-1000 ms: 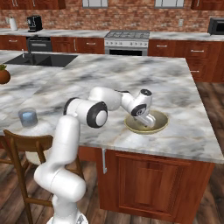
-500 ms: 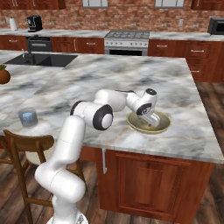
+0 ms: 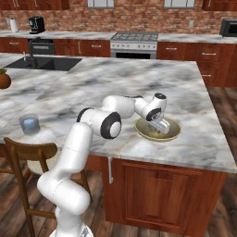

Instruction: There are four ice cubes in the ice bowl. Place two ice cubes in each glass of water.

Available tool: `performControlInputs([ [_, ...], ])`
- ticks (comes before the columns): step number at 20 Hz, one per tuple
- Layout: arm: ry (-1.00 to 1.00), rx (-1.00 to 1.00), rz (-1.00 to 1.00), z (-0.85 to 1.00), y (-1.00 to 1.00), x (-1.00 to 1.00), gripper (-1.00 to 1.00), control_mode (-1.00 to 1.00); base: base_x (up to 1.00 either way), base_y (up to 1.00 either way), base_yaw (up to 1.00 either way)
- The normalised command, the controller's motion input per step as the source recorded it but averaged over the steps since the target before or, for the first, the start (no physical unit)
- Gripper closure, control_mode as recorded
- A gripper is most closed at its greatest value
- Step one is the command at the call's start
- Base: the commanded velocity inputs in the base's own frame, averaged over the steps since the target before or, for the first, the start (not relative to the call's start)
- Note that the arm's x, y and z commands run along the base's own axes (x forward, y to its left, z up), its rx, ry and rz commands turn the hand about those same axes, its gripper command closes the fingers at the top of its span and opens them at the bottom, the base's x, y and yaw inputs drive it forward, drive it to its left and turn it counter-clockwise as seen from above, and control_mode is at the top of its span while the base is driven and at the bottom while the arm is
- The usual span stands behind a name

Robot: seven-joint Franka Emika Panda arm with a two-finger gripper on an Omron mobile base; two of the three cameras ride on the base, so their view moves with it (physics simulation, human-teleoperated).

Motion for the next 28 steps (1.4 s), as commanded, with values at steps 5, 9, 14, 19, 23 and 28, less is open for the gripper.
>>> performControlInputs([
  [5, 0.08, 0.00, -0.05, -0.36, 0.00, -0.05, 1.00, -1.00, 0.00, 0.00, 0.00],
  [9, 0.04, 0.00, -0.07, -0.20, 0.00, -0.12, 1.00, -1.00, 0.00, 0.00, 0.00],
  [14, 0.04, 0.00, -0.10, -0.03, 0.00, -0.03, 1.00, -1.00, 0.00, 0.00, 0.00],
  [19, -0.02, 0.00, -0.13, 0.20, 0.00, -0.49, 1.00, -1.00, 0.00, 0.00, 0.00],
  [23, -0.05, 0.00, -0.06, 0.65, 0.04, -0.64, 1.00, -1.00, 0.00, 0.00, 0.00],
  [28, -0.02, 0.02, 0.00, 0.78, 0.23, -0.67, 1.00, -1.00, 0.00, 0.00, 0.00],
])
